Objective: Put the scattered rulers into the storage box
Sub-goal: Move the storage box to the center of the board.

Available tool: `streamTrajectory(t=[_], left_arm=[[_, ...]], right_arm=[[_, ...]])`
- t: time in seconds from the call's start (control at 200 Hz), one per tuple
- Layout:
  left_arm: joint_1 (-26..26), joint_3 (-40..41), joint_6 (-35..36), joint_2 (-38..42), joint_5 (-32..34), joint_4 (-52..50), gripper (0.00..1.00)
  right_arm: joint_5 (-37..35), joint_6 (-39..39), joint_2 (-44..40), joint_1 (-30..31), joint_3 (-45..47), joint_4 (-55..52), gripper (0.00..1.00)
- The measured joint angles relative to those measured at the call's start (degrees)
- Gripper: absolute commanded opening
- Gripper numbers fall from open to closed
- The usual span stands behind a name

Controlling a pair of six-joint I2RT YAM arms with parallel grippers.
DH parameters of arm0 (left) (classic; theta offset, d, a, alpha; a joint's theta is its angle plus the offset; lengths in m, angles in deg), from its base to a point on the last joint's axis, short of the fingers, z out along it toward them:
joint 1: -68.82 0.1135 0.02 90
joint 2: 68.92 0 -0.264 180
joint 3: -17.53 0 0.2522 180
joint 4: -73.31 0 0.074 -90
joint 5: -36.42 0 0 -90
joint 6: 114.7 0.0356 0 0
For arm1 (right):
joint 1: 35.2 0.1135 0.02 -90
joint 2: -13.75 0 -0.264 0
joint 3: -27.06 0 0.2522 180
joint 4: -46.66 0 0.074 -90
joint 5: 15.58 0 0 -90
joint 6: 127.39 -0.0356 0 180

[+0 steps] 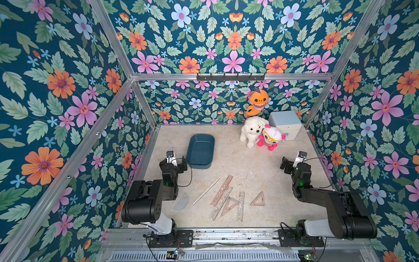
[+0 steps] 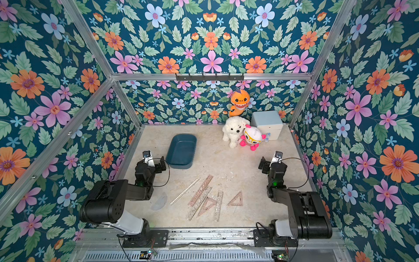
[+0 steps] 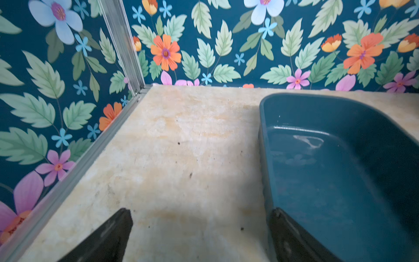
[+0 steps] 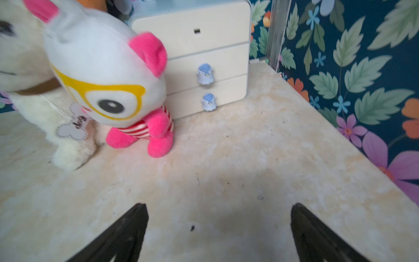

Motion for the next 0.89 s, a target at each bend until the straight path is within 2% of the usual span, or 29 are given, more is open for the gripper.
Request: streamTrajectory(t=[0.14,0.205,0.27,0.415,0.545,0.625,0.71,0.895], left_arm=[[-2.2,-10.4,-3.0,5.5,4.0,-13.2,0.99],[-3.1,-15.3,-5.4,5.9,4.2,-19.4,0.99],[-3.6,-20.9,-7.5,4.5,3.8,-25.7,0.99],[-3.8,-36.5,-11.7,-4.2,0.3,-39.8,0.99],[-3.6,-46.7,-13.9,-11.8,-5.1,-49.3,0.99],[-3.5,-52.0,-14.9,-17.0,-9.0,-54.4,0.99],[-3.5,-55.1,-16.4,-21.5,-12.3,-58.9,0.98],[-3.1,-56.4,-17.5,-25.6,-15.1,-66.3,0.85]], right_arm=[[-10.4,-2.7,-7.0,11.4,-10.4,-12.3,0.99],[-13.9,-4.2,-6.3,18.1,-14.3,-16.7,0.99],[-14.0,-5.6,-3.1,23.3,-19.4,-21.8,0.99],[-8.7,-12.3,9.3,27.7,-37.6,-34.6,0.99],[0.0,-15.0,19.9,31.9,-47.1,-38.4,0.98],[5.1,-16.7,27.1,32.4,-54.3,-41.0,0.94],[8.8,-18.6,33.7,32.3,-62.2,-43.8,0.91],[17.9,-22.4,45.9,33.1,-75.7,-47.8,0.85]])
